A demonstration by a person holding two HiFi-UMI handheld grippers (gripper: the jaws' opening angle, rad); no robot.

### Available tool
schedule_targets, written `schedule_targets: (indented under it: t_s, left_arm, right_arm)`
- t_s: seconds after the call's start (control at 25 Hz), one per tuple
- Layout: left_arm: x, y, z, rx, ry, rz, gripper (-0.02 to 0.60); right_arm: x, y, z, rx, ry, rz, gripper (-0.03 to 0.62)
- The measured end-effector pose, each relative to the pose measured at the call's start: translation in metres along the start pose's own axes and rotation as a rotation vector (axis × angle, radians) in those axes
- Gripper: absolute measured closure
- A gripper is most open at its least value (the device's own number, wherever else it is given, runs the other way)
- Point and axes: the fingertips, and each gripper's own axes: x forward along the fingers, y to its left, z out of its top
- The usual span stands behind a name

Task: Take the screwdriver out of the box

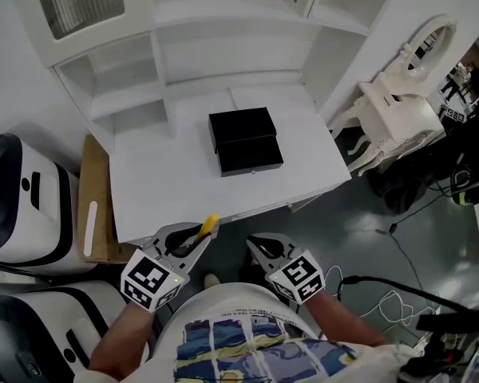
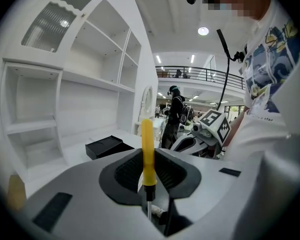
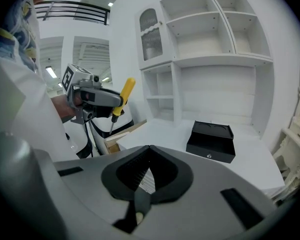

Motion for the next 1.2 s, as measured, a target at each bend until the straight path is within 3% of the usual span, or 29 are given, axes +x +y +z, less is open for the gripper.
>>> schedule_targets:
  t_s: [1.2]
  left_arm:
    - [-0.027,-0.012,-0.020,0.009,0.003,0.019,0.500]
  right_arm:
    - [0.001,0.033,-0.001,-0.036,-0.006,0.013,0.569]
